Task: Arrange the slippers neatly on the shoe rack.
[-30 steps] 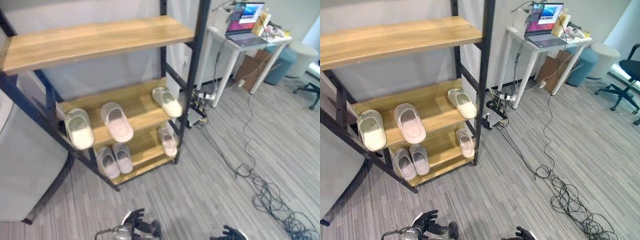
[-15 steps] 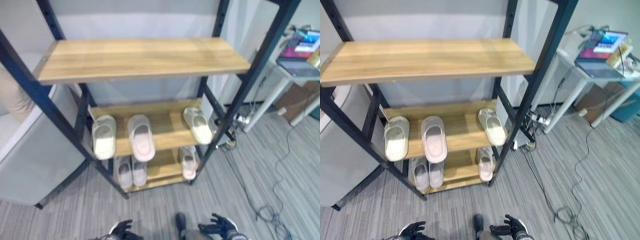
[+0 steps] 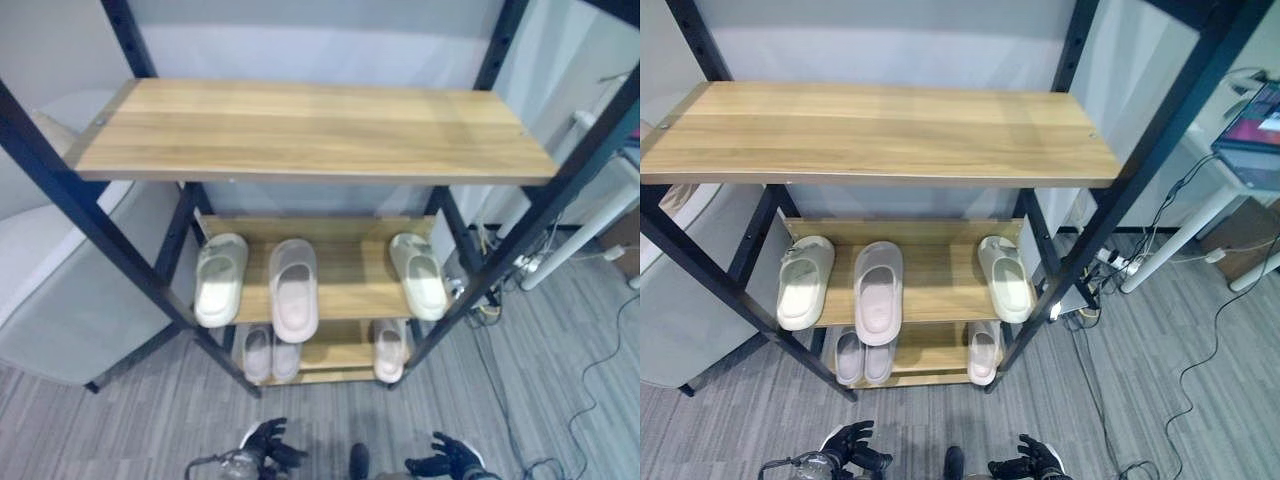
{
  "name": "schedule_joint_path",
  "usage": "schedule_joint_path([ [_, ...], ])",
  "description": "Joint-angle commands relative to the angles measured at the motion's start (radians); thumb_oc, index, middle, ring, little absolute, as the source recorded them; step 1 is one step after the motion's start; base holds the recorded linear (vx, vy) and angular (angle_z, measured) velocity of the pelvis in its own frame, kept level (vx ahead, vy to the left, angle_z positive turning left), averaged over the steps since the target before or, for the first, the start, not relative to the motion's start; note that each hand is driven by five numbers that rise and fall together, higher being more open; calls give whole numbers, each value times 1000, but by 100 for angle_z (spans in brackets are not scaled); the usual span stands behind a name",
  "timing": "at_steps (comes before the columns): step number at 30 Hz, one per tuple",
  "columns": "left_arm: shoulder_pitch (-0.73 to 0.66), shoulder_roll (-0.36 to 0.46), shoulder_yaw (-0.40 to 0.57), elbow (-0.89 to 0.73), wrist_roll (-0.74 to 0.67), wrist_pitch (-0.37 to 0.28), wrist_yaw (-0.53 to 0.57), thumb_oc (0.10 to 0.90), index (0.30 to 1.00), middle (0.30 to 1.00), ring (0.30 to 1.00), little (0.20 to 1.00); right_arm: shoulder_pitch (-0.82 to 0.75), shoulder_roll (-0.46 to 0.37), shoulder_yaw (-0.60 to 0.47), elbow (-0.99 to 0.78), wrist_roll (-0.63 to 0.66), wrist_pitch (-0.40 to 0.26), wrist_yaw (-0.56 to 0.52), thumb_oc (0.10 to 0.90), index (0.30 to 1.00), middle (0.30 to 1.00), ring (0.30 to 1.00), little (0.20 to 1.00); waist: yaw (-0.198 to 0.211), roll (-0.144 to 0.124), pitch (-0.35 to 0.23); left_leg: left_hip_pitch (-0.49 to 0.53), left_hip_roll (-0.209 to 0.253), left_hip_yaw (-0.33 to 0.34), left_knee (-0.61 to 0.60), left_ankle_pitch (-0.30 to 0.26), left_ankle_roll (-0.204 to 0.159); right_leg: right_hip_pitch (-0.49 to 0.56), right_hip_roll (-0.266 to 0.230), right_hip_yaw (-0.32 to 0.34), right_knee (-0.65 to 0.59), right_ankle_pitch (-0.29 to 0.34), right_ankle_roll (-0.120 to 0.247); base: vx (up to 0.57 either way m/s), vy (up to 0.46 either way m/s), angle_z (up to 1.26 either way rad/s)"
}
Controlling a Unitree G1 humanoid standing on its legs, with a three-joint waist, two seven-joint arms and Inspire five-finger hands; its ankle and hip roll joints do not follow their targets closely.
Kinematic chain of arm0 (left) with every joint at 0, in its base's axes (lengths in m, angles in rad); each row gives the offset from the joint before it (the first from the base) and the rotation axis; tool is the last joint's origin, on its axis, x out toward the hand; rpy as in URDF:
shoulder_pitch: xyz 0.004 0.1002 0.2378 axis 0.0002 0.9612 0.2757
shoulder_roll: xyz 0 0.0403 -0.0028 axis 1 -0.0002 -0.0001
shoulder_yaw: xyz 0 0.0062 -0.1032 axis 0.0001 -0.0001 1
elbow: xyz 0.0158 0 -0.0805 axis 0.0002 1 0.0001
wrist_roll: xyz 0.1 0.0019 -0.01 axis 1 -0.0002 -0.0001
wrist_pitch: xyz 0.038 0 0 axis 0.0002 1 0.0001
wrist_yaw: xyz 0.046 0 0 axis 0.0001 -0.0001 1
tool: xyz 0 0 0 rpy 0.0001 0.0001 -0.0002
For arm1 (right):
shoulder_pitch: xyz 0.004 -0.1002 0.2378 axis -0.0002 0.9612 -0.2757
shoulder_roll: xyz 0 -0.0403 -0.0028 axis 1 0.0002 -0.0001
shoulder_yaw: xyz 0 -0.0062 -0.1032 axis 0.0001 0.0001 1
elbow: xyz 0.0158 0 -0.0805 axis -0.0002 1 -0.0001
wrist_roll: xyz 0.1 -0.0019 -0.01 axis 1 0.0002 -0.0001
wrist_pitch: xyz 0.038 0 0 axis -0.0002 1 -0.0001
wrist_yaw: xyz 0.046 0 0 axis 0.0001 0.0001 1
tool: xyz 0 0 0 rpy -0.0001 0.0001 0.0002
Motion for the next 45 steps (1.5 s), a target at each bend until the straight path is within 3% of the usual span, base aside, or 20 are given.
schedule_joint_path([
  [1, 16, 9, -22, -14, 16, -40, 8, 800, 900, 900, 900, 900, 8, -16, -2, -8, -1, -18, 5, 800, 900, 900, 900, 900, 5, -5, -55, 16, -25, -41, 2, -12, -8, 29, -19, 74, 159, -167, 107, 99, 121, -19],
  [11, 8, 26, -44, -109, 12, -60, 7, 800, 900, 900, 900, 900, -1, 1, 3, -10, -16, -19, 5, 800, 900, 900, 900, 900, 16, 5, -92, 91, -72, -16, -128, -1, 19, 46, -60, 82, 94, -122, 146, 40, 82, -3],
  [25, 22, 15, -39, -66, 24, -58, 2, 800, 900, 900, 900, 900, 15, 5, 1, 11, -29, -20, -2, 800, 900, 900, 900, 900, 8, 10, -104, 121, -69, -8, -158, 8, 12, 79, -61, 71, 50, -105, 152, 4, 10, 1],
  [26, 16, -39, -95, -129, -35, -56, 0, 800, 900, 900, 900, 900, -4, -9, 26, -2, -11, -26, -5, 800, 900, 900, 900, 900, 44, 26, -89, 72, 23, 96, -134, 71, -49, 71, -69, -147, -4, -94, 162, 32, -1, 1],
  [39, 34, -21, -104, -190, -26, -70, -4, 800, 900, 900, 900, 900, 16, -9, 30, 12, -27, -30, -7, 800, 900, 900, 900, 900, 45, 36, -103, 129, 20, 94, -151, 56, -47, 116, -68, -145, -4, -109, 159, 26, 10, 2],
  [45, 91, 60, -135, -528, -35, -76, -46, 800, 900, 900, 900, 900, 17, -32, 23, -21, -35, -30, -7, 800, 900, 900, 900, 900, 65, 42, -91, 125, 17, 75, -149, 61, -48, 122, -66, -160, -4, -114, 156, -9, -5, 7],
])
